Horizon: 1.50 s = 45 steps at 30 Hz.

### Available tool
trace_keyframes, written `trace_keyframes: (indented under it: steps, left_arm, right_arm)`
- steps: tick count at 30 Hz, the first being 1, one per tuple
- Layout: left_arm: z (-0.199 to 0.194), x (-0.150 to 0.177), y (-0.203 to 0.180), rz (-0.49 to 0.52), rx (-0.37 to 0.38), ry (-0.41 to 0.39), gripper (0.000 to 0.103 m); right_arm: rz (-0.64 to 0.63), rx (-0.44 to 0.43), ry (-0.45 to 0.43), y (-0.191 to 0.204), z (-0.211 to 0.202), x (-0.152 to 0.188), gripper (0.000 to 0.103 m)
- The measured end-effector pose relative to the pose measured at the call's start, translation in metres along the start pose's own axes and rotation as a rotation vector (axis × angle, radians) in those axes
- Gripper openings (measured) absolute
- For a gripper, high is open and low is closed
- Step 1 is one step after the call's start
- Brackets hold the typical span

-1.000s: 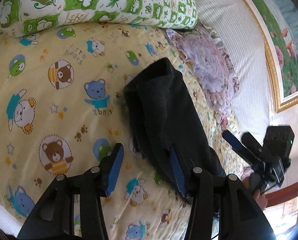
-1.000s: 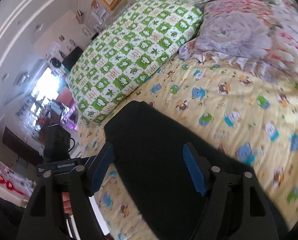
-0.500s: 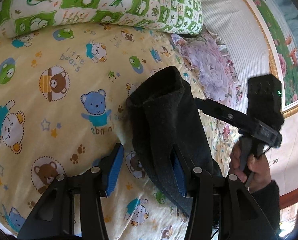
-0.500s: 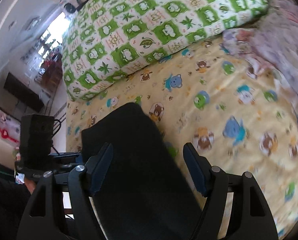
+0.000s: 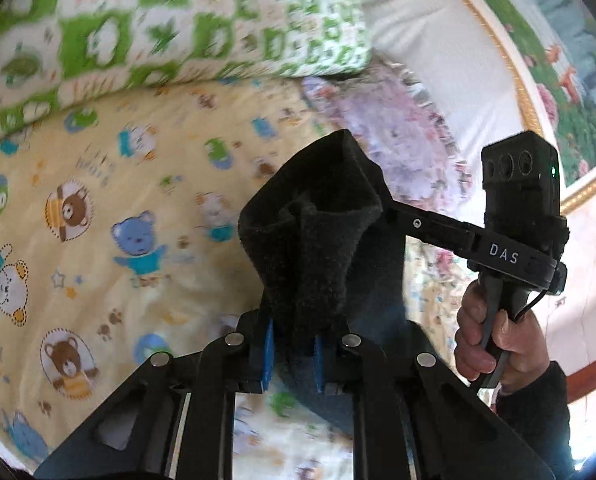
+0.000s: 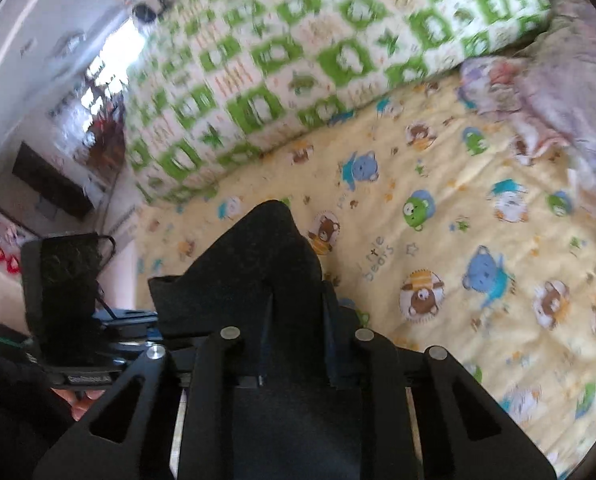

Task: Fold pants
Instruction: 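Grasp the folded pants end with the left gripper while the right gripper grasps beside it, then lift the black pants end with both grippers and fold it over the bundle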

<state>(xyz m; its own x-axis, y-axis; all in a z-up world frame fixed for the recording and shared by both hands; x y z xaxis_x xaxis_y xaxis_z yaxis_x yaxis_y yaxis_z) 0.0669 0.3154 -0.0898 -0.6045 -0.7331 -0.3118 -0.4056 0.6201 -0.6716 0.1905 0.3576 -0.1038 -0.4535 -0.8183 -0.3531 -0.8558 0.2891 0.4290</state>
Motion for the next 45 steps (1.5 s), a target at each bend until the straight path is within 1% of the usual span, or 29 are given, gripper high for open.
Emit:
trace_keyframes:
  steps: [5, 10, 17, 24, 28, 33, 38, 45]
  left_arm:
    - [-0.019, 0.002, -0.047, 0.071, 0.046, -0.025, 0.014]
    - [-0.026, 0.015, -0.094, 0.152, 0.073, -0.024, 0.014]
    - [-0.027, 0.048, -0.159, 0.269, 0.129, 0.012, 0.014]
    - [-0.015, 0.088, -0.217, 0.384, 0.16, 0.055, 0.014]
    - [0.0, 0.111, -0.244, 0.43, 0.181, 0.098, 0.014]
    - [0.012, 0.139, -0.27, 0.498, 0.179, 0.129, 0.014]
    - [0.031, 0.167, -0.285, 0.55, 0.164, 0.168, 0.014]
    - [0.058, 0.195, -0.3, 0.612, 0.139, 0.222, 0.014]
  right_arm:
    - [0.014, -0.006, -0.093, 0.014, -0.049, 0.011, 0.022]
    - [0.038, 0.003, -0.178, 0.022, -0.098, 0.035, 0.022]
    - [0.106, 0.02, -0.297, 0.021, -0.148, 0.076, 0.022]
    - [0.198, 0.026, -0.451, 0.01, -0.197, 0.136, 0.021]
    - [0.249, 0.023, -0.52, 0.001, -0.217, 0.167, 0.021]
    - [0.319, -0.006, -0.613, -0.013, -0.237, 0.209, 0.021]
    - [0.369, -0.015, -0.666, -0.021, -0.246, 0.241, 0.021]
    - [0.44, -0.035, -0.731, -0.04, -0.251, 0.284, 0.021]
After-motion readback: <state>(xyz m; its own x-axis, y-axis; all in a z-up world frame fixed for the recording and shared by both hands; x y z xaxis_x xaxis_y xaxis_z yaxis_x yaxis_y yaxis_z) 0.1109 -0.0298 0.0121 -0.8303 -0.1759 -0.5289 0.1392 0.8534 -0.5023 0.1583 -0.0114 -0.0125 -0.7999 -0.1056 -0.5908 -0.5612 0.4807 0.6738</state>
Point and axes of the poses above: each gripper's, at about its wrist camera, not at the fingertips, and z roughly the way its jaws point, y to its left, x to its underside, the point moved 10 cm from there along z, roughly the way its jaws point, and after that the axes turned 8 degrees about y, right-handed, at the moved point
